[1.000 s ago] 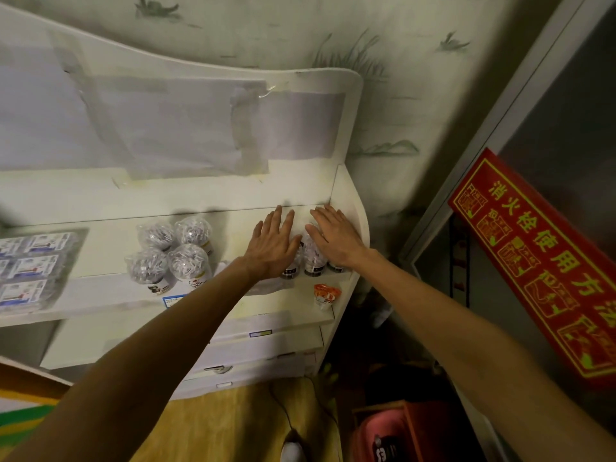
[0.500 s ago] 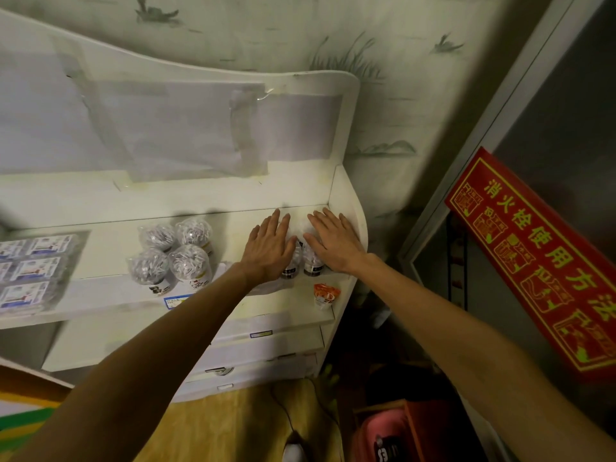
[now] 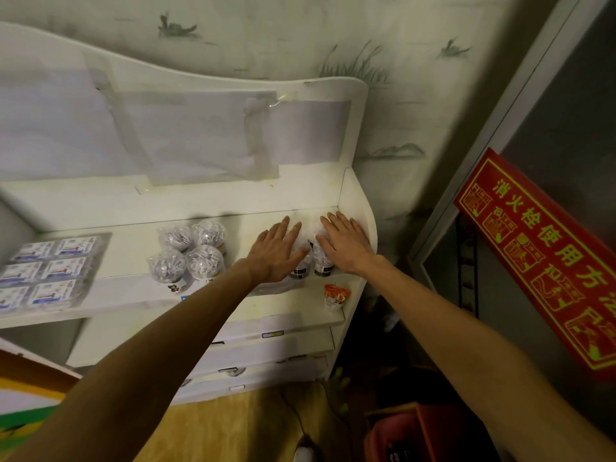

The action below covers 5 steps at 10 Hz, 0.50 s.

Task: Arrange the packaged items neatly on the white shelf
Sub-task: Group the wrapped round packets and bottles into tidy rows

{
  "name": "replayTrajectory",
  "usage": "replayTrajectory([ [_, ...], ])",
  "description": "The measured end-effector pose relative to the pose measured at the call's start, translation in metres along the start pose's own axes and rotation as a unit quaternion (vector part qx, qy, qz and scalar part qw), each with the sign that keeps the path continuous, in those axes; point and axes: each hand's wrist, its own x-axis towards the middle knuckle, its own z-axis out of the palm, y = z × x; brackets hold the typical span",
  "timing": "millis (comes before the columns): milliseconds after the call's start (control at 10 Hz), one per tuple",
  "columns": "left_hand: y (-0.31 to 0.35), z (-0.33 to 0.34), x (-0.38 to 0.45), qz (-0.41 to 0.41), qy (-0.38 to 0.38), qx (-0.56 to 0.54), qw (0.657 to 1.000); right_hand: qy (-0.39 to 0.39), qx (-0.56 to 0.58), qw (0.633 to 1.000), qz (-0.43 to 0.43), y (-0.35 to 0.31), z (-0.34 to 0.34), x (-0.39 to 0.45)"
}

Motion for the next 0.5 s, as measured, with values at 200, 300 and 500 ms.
replayTrajectory([
  [200, 0.0057, 0.0047, 0.0024, -0.013, -0.031, 0.000, 0.999, 0.012, 0.002, 1.000, 0.008, -0.0002, 0.0053, -0.0008],
  [300, 0.0045, 0.0020, 0.0031, -0.020, -0.035, 0.003, 0.999, 0.013, 0.004, 1.000, 0.011, -0.0005, 0.0049, 0.0007],
  [500, 0.0051, -0.0026, -0.0032, -0.011, 0.018, -0.018, 1.000, 0.030, 0.031, 0.999, 0.002, -0.0005, 0.0009, -0.0047],
])
